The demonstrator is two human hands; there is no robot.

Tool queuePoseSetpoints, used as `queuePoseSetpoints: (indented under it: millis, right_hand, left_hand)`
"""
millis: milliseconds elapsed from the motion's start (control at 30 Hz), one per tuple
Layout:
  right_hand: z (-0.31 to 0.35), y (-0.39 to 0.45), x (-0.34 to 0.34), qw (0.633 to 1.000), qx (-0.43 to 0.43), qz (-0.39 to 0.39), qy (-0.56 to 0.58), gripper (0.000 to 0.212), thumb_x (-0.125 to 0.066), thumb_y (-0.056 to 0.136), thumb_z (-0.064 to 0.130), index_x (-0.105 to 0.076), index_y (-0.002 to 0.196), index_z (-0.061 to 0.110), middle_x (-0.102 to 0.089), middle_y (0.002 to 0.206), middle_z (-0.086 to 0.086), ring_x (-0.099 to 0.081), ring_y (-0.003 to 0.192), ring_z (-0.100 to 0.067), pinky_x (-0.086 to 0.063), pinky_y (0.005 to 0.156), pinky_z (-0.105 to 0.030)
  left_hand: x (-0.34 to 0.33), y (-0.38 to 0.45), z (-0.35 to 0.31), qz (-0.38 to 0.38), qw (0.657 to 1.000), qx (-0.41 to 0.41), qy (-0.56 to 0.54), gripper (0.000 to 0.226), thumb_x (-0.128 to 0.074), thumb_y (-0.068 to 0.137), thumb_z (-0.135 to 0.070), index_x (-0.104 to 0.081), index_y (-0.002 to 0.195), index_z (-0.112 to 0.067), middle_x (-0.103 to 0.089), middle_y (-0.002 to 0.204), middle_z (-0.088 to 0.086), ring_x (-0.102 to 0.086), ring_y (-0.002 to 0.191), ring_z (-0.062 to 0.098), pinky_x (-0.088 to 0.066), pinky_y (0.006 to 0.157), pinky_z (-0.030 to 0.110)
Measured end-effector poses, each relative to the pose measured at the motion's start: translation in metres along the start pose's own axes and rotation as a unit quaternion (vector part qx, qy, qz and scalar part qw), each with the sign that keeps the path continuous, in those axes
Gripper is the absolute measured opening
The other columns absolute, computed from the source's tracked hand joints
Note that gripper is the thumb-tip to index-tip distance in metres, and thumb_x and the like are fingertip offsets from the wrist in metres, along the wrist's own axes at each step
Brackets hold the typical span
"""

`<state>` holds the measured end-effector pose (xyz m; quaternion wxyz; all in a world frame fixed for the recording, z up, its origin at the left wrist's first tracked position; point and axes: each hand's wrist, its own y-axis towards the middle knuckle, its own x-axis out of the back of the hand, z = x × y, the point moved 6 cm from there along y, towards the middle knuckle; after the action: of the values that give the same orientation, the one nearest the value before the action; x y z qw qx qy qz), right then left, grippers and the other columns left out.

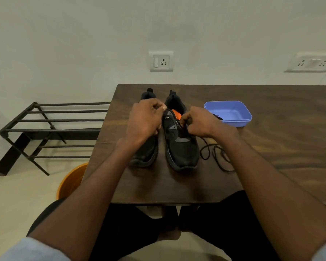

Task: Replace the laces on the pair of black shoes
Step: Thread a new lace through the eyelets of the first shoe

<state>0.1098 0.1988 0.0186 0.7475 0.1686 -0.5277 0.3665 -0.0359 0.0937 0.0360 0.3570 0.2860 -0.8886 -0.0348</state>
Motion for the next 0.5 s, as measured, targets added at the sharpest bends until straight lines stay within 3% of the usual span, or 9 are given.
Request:
queuePoseSetpoints:
  millis: [67, 133, 200, 267, 333, 433, 500]
  right_hand:
    - [0.009, 0.001, 0.003, 0.996, 0.002, -0.027, 0.09, 0.026, -0.06, 0.093, 0.003, -0.078, 0.107, 0.017, -0.07, 0.097, 0.001, -0.064, 0.09, -0.016, -0.052, 0.077, -0.029]
    - [0.011, -0.003, 0.007, 0.976, -0.011, -0.023, 0.218, 0.019, -0.064, 0.098, 0.01, -0.077, 0.11, 0.018, -0.074, 0.1, 0.001, -0.066, 0.091, -0.009, -0.051, 0.074, -0.024]
    - [0.008, -0.01, 0.011, 0.96, -0.035, -0.011, 0.277, 0.014, -0.065, 0.1, 0.016, -0.077, 0.107, 0.017, -0.076, 0.098, 0.003, -0.065, 0.086, -0.004, -0.046, 0.069, -0.02]
    - [0.003, -0.016, 0.011, 0.941, -0.056, 0.02, 0.334, 0.016, -0.063, 0.102, 0.024, -0.077, 0.107, 0.017, -0.079, 0.098, 0.002, -0.067, 0.088, -0.007, -0.047, 0.073, -0.025]
    - [0.001, -0.018, 0.009, 0.923, -0.063, 0.048, 0.377, 0.024, -0.062, 0.102, 0.034, -0.077, 0.107, 0.016, -0.08, 0.098, -0.002, -0.069, 0.088, -0.012, -0.05, 0.076, -0.031]
    - [-0.009, -0.016, 0.009, 0.95, -0.065, 0.008, 0.306, 0.012, -0.067, 0.1, 0.023, -0.077, 0.1, 0.016, -0.076, 0.083, -0.005, -0.07, 0.074, -0.009, -0.052, 0.062, -0.022]
    - [-0.015, -0.014, 0.008, 0.975, -0.064, -0.011, 0.214, 0.009, -0.068, 0.099, 0.017, -0.076, 0.097, 0.019, -0.074, 0.074, 0.0, -0.069, 0.065, -0.005, -0.048, 0.054, -0.018]
  left_hand:
    - [-0.006, -0.002, -0.002, 0.015, 0.999, -0.029, 0.013, 0.012, -0.062, 0.102, -0.025, -0.074, 0.106, -0.024, -0.07, 0.072, -0.008, -0.067, 0.06, 0.008, -0.06, 0.059, 0.027]
    - [-0.013, -0.003, -0.003, 0.011, 0.999, -0.047, 0.002, 0.012, -0.065, 0.1, -0.023, -0.076, 0.105, -0.025, -0.072, 0.081, -0.01, -0.067, 0.071, 0.006, -0.059, 0.067, 0.026]
    - [-0.018, -0.004, -0.004, 0.002, 0.999, -0.051, -0.005, 0.012, -0.066, 0.1, -0.022, -0.076, 0.104, -0.025, -0.07, 0.082, -0.012, -0.064, 0.07, 0.003, -0.05, 0.062, 0.017]
    - [-0.02, -0.004, -0.001, -0.011, 0.999, -0.043, -0.001, 0.012, -0.065, 0.1, -0.022, -0.077, 0.103, -0.022, -0.066, 0.077, -0.014, -0.058, 0.063, 0.0, -0.04, 0.058, 0.012]
    - [-0.024, -0.004, 0.001, -0.014, 0.999, -0.037, 0.001, 0.013, -0.065, 0.1, -0.022, -0.077, 0.104, -0.022, -0.066, 0.077, -0.013, -0.058, 0.063, 0.002, -0.04, 0.059, 0.014]
    - [-0.031, -0.003, -0.001, 0.044, 0.997, -0.067, 0.001, 0.02, -0.062, 0.101, -0.016, -0.072, 0.115, -0.025, -0.068, 0.086, -0.009, -0.062, 0.072, 0.009, -0.05, 0.065, 0.024]
    - [-0.039, -0.005, -0.004, 0.123, 0.985, -0.111, 0.043, 0.039, -0.061, 0.1, -0.01, -0.063, 0.135, -0.028, -0.062, 0.105, -0.006, -0.057, 0.088, 0.008, -0.046, 0.08, 0.023]
